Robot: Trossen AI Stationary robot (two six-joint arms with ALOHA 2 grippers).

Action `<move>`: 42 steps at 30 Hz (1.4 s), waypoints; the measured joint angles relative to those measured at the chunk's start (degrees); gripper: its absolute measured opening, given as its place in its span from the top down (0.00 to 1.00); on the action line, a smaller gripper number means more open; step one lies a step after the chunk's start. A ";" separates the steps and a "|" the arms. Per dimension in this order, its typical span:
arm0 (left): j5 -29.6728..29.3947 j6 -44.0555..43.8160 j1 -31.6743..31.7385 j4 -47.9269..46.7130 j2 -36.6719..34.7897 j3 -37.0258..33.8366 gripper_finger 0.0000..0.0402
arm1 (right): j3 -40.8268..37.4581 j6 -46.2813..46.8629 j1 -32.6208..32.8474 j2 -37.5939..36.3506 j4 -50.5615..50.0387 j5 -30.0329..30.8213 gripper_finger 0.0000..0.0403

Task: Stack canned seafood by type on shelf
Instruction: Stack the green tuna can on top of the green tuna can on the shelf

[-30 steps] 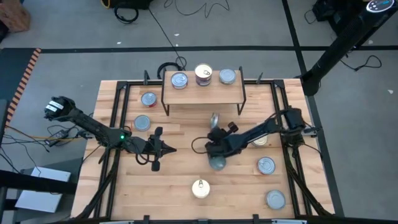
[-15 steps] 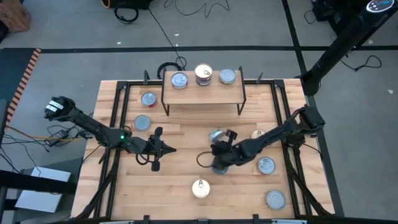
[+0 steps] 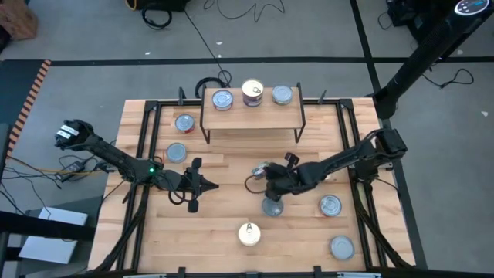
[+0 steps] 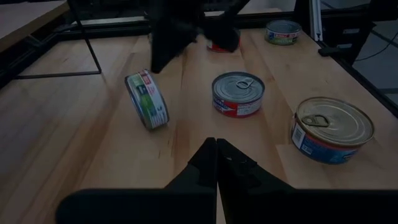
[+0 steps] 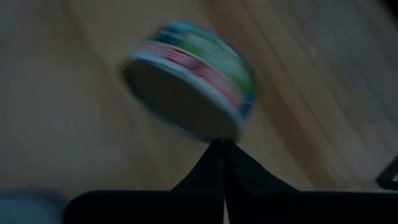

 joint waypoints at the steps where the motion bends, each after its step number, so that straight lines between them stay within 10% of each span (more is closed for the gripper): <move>1: 0.00 -0.01 0.00 -0.12 0.00 0.00 0.99 | -0.64 0.00 -0.89 0.00 0.20 0.01 0.99; 20: 0.00 -1.53 -0.02 2.30 1.38 -0.86 0.99 | -1.96 -11.33 -2.77 -0.61 18.20 9.73 0.94; 27: 0.02 -1.88 -0.02 6.16 7.27 -1.16 0.99 | -1.58 -4.88 -0.66 -0.63 16.66 -1.28 0.82; 42: 0.02 -1.44 -0.01 11.72 11.78 -1.16 0.99 | 2.44 12.07 -1.91 -0.08 10.97 5.61 0.41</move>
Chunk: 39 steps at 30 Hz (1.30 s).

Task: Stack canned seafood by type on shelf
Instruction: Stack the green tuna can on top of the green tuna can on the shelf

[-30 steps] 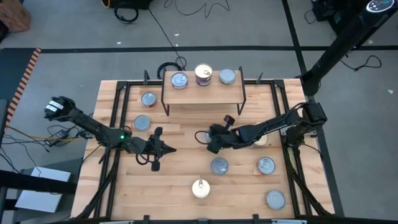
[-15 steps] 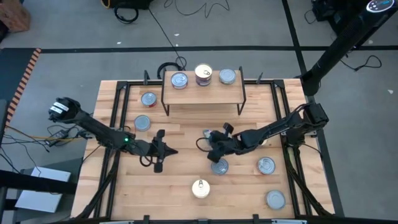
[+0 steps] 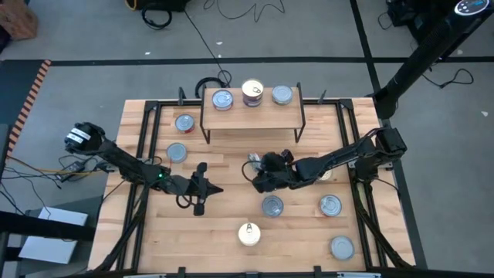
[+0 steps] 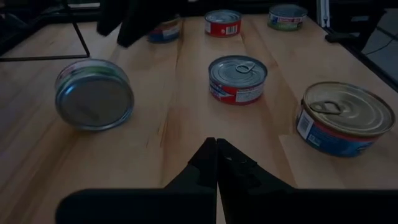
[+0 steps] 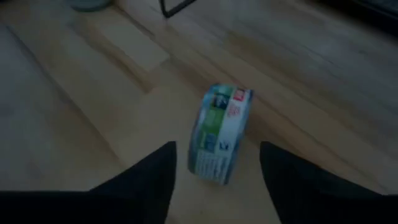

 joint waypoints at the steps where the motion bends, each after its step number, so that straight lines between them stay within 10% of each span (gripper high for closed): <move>1: 0.00 0.02 -0.01 0.21 0.00 0.00 0.99 | -0.01 0.35 -0.33 0.30 0.22 -0.02 0.38; 15: 0.00 0.02 0.01 0.20 0.00 0.02 0.99 | -0.03 -3.41 -5.06 9.63 8.94 3.48 0.18; 39: 0.02 -0.19 0.01 -0.05 -0.02 0.02 0.99 | 2.59 -7.85 -3.67 7.44 -3.58 -2.34 0.45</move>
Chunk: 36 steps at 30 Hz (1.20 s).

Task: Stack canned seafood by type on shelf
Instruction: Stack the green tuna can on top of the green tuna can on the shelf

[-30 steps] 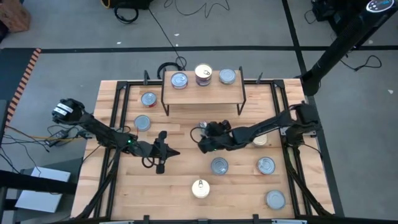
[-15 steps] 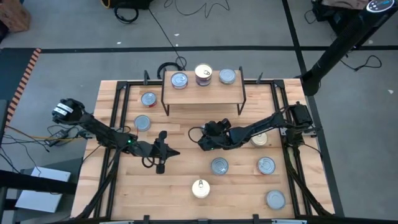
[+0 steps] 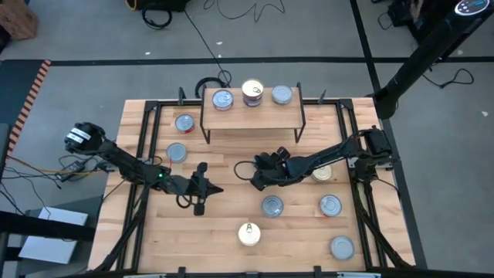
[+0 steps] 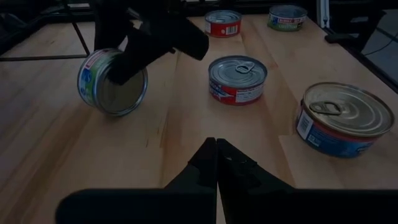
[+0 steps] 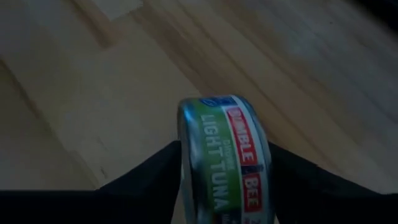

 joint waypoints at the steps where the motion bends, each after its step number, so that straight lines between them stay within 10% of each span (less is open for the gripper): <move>1: 0.00 0.02 -0.01 0.01 0.00 0.00 0.99 | 0.73 -0.61 0.03 -0.04 -1.24 -0.33 0.46; 27: 0.00 -0.03 -0.02 -0.08 0.00 0.00 0.99 | 6.63 -12.34 -1.30 -0.09 -11.62 -14.32 0.64; 36: 0.00 -0.03 -0.02 -0.08 0.00 0.00 0.99 | 23.96 -17.13 2.06 -0.09 -38.44 -2.71 0.64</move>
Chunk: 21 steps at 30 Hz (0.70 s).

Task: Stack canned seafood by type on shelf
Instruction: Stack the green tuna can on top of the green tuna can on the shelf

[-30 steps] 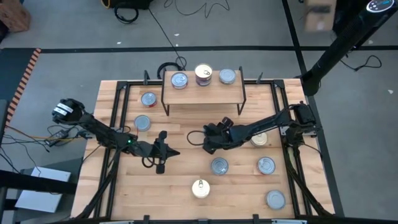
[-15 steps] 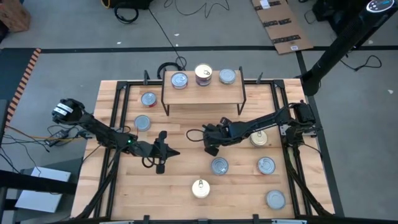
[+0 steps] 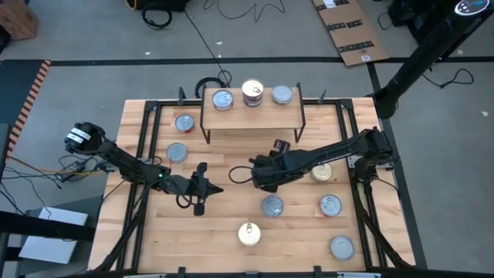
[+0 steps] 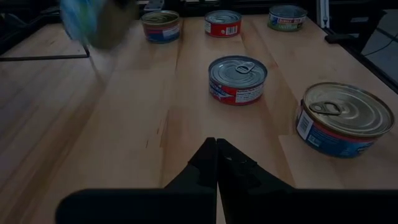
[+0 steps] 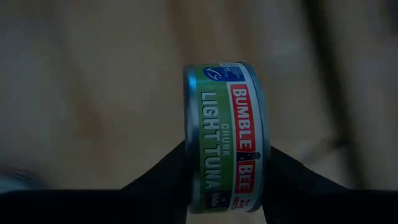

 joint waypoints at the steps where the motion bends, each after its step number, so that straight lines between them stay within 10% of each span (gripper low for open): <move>1: 0.00 0.00 0.00 0.02 0.00 0.00 0.99 | 2.21 -0.30 0.04 0.00 -4.32 2.53 0.64; 9: 0.00 0.00 0.00 0.02 -0.02 0.00 0.99 | 10.71 -7.78 -2.39 -0.21 -22.88 32.17 0.64; 21: 0.00 0.31 0.00 -0.34 -0.02 0.00 0.99 | -3.20 -18.03 -16.67 -5.76 -16.73 42.64 0.64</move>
